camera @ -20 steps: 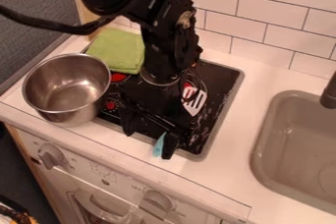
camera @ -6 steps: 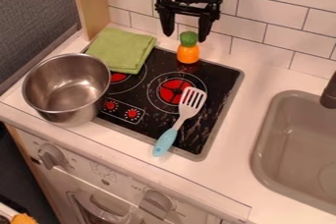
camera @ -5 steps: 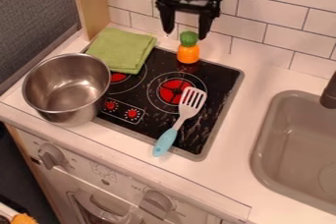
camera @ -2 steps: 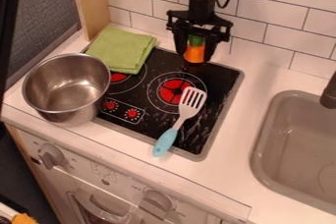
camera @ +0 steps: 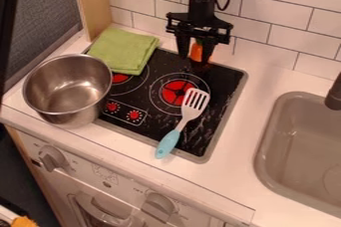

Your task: Put the small orange bottle inside of the silver pot

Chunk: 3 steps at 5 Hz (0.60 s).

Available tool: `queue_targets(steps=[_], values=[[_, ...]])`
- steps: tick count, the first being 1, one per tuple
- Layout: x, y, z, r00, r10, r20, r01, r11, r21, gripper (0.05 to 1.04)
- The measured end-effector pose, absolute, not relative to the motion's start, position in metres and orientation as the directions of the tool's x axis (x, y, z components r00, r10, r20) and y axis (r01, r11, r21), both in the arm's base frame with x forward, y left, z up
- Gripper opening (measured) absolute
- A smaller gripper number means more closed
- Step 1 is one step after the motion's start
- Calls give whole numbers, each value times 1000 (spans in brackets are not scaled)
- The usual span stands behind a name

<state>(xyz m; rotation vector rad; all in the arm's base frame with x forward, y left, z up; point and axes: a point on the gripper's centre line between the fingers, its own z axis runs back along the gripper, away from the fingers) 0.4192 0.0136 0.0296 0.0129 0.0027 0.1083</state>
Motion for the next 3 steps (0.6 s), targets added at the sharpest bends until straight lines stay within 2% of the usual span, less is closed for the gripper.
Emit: queue_targets(steps=[1,3], values=[[418,16,30,994,106,-9,-106,994,3,989],[424,17,34,993,106,46,-106,994,2,1001]])
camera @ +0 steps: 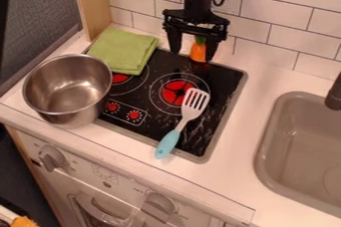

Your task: Put the small orange bottle inside of the silver pot

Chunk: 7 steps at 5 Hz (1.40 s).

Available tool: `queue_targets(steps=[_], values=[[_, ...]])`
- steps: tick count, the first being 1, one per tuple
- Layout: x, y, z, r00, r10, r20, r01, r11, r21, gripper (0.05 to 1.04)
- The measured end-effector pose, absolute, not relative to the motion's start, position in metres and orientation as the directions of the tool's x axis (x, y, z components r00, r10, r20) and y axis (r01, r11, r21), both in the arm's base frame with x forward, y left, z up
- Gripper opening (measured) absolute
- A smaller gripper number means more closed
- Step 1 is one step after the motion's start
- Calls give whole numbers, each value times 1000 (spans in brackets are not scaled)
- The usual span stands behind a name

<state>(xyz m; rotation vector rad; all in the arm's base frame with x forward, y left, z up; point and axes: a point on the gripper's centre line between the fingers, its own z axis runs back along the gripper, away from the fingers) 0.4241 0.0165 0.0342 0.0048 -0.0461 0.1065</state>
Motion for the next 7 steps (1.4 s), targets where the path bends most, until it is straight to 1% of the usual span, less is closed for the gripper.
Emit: queue_targets(steps=[1,3,4,5,7], values=[[432,16,31,989,96,112,-100,995,30,1001],[432,13,36,959,108,263,-122,992,36,1001],[432,13,40,940,134,313,-148,989,23,1001],[432,15,41,925,146,352,-166,986,25,1001],[446,18,51,897,162,412,-185,983,18,1001]])
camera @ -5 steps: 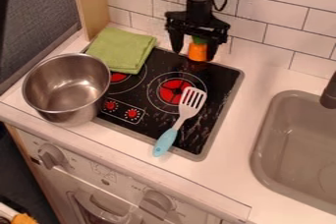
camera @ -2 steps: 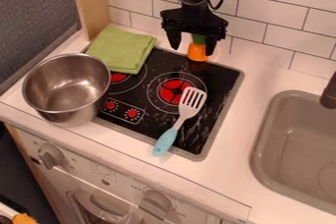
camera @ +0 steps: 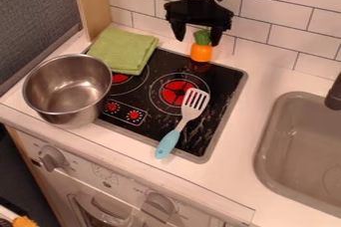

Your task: Put the small orange bottle inside of the silver pot

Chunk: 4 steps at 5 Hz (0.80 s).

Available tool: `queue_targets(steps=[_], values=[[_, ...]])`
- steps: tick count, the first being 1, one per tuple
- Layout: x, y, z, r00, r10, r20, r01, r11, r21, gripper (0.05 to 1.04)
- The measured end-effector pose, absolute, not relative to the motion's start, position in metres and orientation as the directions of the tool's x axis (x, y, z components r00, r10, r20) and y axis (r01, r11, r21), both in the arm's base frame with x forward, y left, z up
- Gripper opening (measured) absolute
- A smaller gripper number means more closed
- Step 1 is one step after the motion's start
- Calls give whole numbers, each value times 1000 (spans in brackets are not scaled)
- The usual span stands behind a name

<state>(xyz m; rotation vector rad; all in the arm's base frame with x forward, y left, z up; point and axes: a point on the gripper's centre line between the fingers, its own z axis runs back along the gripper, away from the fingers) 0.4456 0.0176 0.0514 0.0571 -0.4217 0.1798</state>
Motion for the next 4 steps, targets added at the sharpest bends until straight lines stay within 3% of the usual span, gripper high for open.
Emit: queue_targets(steps=[1,2,3,4], values=[[449,19,42,902,166,399,-192,981,26,946],[449,17,35,904,184,386,-202,979,8,698],[448,14,34,903,197,381,-211,977,-3,609],[432,10,38,922,157,354,-166,986,-4,609]])
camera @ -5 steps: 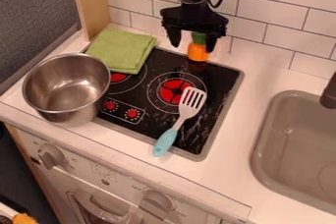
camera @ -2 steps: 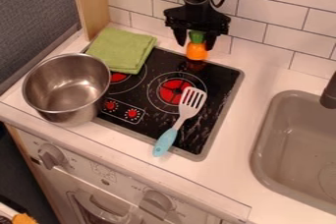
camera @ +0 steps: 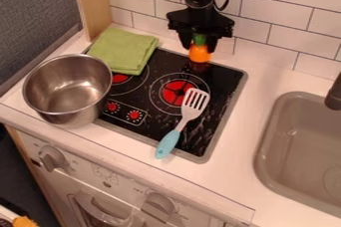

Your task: Put the small orange bottle inside of the silver pot

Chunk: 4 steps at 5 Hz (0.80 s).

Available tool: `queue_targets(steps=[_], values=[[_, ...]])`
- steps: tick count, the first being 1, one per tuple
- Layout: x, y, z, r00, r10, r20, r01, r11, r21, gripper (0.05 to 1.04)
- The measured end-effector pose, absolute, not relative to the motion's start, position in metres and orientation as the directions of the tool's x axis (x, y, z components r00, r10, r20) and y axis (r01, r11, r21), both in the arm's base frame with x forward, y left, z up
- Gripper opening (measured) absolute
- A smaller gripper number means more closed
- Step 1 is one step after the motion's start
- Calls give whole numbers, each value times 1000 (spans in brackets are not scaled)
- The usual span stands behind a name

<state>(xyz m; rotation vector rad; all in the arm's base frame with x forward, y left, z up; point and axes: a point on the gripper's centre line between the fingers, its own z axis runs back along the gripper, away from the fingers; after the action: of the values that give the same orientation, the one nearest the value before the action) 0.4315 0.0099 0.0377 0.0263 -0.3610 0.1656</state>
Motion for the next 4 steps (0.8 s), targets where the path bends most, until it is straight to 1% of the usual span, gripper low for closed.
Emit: queue_targets(steps=[1,2,3,4], values=[[404,16,87,903,142,405,-150,989,-11,609],[364,46,112,912,138,387,-151,988,4,609],[329,71,102,949,122,290,-138,990,34,609],[303,91,89,967,129,218,-147,987,68,609]])
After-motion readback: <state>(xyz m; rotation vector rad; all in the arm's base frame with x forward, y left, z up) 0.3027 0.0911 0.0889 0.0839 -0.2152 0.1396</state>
